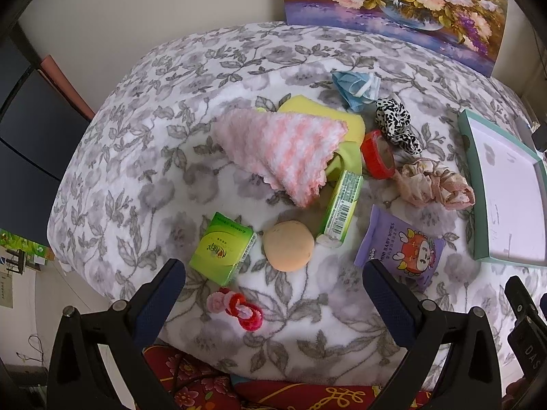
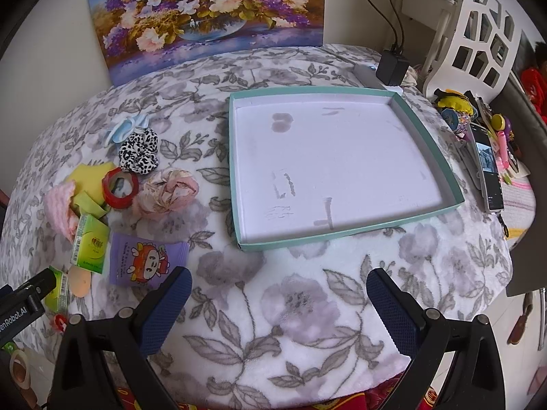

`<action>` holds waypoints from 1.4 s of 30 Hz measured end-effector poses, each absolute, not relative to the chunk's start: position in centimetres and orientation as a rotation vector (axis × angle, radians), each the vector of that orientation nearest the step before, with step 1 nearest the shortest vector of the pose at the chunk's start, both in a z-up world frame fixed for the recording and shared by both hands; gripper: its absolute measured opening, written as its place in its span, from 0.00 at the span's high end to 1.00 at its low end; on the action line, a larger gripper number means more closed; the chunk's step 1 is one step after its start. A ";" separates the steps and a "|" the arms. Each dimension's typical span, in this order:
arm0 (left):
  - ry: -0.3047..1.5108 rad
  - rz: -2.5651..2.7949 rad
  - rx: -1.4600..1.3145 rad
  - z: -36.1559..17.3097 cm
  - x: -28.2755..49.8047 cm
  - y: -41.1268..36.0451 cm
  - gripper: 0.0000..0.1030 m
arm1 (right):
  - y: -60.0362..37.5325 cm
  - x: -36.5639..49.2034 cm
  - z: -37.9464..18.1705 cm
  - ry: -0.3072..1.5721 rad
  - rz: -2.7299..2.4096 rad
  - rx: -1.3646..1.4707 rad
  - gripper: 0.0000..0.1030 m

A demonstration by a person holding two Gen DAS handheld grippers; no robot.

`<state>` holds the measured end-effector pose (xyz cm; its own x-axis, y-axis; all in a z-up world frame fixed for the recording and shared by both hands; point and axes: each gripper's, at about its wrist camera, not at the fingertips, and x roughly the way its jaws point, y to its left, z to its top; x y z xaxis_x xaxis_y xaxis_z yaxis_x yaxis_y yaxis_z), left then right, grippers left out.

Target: Organize soft objects

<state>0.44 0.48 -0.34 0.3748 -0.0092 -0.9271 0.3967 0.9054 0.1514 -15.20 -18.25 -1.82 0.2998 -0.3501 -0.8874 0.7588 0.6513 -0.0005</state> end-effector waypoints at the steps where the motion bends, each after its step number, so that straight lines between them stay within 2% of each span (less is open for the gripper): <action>1: 1.166 -0.268 0.380 -0.4 0.5 0.5 0.00 | -18.3 -15.2 -1.8 1.021 -0.772 0.469 0.00; 42: 1.183 -0.268 0.375 -1.0 0.4 0.9 0.00 | -18.0 -15.0 -2.0 1.032 -0.768 0.466 0.00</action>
